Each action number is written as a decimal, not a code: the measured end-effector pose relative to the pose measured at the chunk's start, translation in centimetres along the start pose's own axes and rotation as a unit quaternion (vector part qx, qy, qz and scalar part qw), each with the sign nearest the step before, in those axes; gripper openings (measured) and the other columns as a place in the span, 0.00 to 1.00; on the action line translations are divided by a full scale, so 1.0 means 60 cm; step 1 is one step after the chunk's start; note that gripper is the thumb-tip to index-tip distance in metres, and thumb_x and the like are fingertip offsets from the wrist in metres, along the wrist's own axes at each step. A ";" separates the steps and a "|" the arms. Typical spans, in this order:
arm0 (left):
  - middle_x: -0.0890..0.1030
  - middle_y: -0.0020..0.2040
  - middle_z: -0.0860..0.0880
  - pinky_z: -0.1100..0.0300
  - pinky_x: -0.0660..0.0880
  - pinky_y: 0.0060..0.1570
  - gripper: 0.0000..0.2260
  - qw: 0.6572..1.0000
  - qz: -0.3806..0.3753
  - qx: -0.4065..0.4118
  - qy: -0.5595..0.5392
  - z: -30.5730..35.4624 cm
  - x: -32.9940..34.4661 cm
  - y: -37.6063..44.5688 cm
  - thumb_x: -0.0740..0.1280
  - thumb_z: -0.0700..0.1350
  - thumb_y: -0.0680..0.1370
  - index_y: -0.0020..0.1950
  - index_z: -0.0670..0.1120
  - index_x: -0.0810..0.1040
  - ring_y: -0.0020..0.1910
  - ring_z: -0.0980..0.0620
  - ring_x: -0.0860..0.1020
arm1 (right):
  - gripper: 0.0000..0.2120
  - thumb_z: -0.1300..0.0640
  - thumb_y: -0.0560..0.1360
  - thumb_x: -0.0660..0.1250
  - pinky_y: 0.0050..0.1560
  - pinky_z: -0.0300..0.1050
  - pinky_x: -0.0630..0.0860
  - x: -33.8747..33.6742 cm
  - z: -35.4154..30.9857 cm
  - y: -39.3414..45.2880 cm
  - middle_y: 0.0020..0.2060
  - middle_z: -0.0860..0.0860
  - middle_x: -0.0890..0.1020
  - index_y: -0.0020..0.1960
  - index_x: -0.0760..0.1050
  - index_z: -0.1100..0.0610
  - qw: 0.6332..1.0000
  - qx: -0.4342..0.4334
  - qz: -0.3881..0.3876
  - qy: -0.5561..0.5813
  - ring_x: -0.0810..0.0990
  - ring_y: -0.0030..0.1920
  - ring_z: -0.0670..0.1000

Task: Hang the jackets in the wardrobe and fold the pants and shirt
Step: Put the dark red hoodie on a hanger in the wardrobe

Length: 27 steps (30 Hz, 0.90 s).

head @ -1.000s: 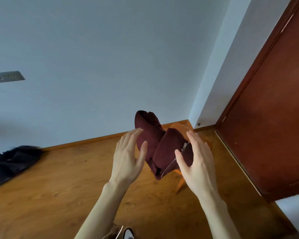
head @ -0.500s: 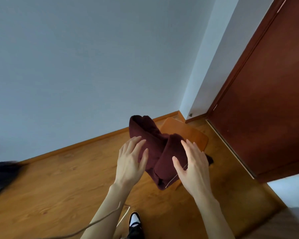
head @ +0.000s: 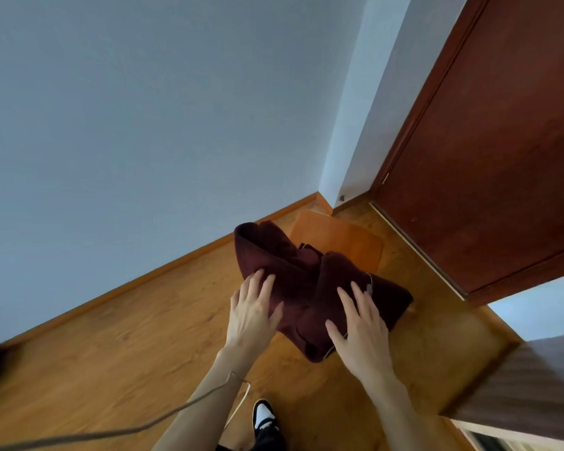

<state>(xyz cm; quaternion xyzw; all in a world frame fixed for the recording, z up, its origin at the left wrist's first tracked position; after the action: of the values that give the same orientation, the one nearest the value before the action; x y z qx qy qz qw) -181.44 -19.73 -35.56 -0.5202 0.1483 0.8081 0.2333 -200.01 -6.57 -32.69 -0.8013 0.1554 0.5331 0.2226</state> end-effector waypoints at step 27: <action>0.57 0.82 0.44 0.42 0.72 0.72 0.23 0.998 -0.060 0.000 -0.026 0.024 0.023 0.019 0.63 0.50 0.84 0.80 0.49 0.66 0.78 0.41 0.64 | 0.17 0.53 0.81 0.70 0.48 0.40 0.77 0.094 0.027 -0.003 0.54 0.50 0.85 0.68 0.78 0.58 0.769 0.293 0.055 0.565 0.84 0.55 0.51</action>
<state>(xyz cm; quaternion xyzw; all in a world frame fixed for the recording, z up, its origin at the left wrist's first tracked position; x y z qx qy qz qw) -183.66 -19.69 -36.22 -0.5071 0.1106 0.8057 0.2855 -199.06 -5.64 -38.40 -0.8439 0.4458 -0.0759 0.2886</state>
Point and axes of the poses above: each hand's wrist, its own y-axis towards the middle knuckle, its own x-axis out of the palm, z = x × y, the point moved 1 cm from there along y, towards the middle knuckle
